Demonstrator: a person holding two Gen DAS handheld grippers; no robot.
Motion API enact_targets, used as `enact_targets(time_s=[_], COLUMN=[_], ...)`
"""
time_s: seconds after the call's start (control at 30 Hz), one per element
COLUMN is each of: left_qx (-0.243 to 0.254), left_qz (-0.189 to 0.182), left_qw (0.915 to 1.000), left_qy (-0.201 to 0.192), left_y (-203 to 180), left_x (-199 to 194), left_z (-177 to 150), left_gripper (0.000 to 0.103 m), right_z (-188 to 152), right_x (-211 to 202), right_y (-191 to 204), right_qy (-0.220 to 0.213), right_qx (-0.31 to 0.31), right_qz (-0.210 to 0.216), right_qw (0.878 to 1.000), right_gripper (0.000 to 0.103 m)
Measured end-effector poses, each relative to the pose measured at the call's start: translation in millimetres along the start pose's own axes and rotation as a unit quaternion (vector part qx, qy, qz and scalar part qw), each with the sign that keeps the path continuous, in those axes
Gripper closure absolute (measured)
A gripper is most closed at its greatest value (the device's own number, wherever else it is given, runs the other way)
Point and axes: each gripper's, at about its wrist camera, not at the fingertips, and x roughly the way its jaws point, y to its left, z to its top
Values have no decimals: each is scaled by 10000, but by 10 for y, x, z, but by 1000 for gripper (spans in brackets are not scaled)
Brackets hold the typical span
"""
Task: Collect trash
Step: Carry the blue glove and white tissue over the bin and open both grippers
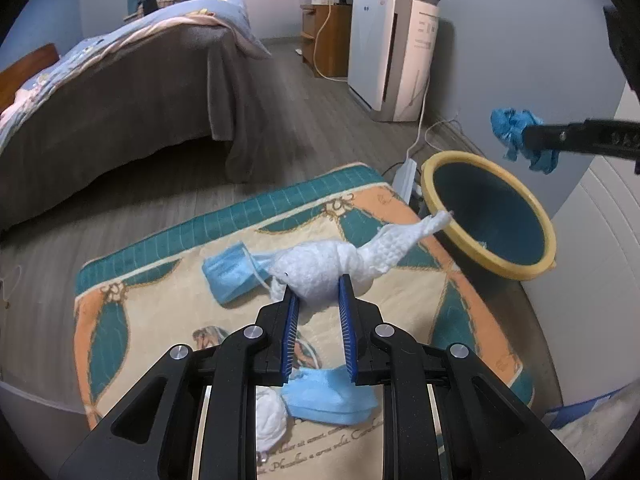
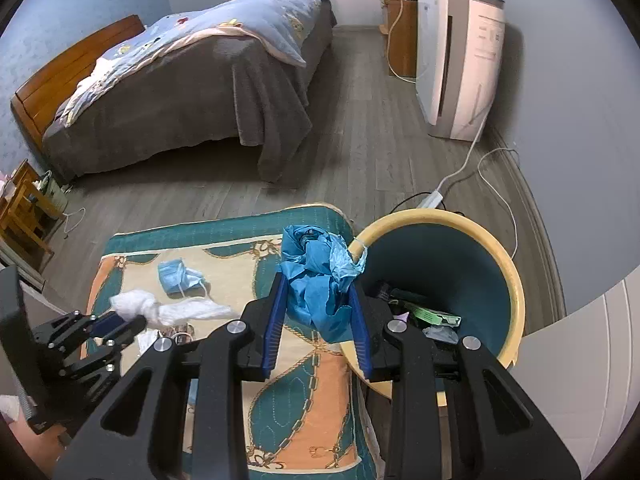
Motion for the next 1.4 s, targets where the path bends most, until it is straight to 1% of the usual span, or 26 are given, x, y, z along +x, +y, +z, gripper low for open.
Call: enact_targets(time_s=[0.3, 0.47, 0.67, 0.77, 0.87, 1.0, 1.07, 1.23, 1.3, 1.4], left_qx=[70, 204, 423, 542, 639, 659, 743, 1035, 1120, 1422], left_qz=[31, -156, -373, -468, -531, -721, -844, -1071, -1119, -1071], left_qw=[9998, 9995, 9983, 9973, 9963, 9952, 9936, 9884, 9868, 9835], left_qy=[-178, -190, -143, -176, -206, -55, 58, 292, 330, 325], left_y=[-81, -258, -508, -630, -725, -831, -928, -1189, -1269, -1433], left_x=[-97, -48, 64, 91, 130, 256, 337, 522, 574, 675], left_z=[226, 324, 426, 505, 578, 649, 663, 655, 664, 700], left_gripper=[82, 82, 82, 82, 82, 82, 82, 82, 82, 82], right_z=[67, 55, 62, 70, 52, 29, 8, -89, -120, -136], right_x=[28, 68, 93, 96, 115, 139, 154, 227, 287, 371], right_y=[-228, -327, -398, -494, -655, -889, -1031, -1392, -1466, -1463], right_qy=[-47, -16, -2, -29, -7, 17, 45, 137, 208, 314], right_qx=[284, 417, 440, 477, 701, 932, 1125, 1650, 1803, 1742], right_qz=[-183, -224, -286, -375, -378, -466, -483, -696, -739, -862], right_qw=[9994, 9989, 9986, 9982, 9968, 9946, 9925, 9837, 9806, 9804], right_gripper=[73, 73, 73, 73, 73, 73, 73, 73, 73, 73])
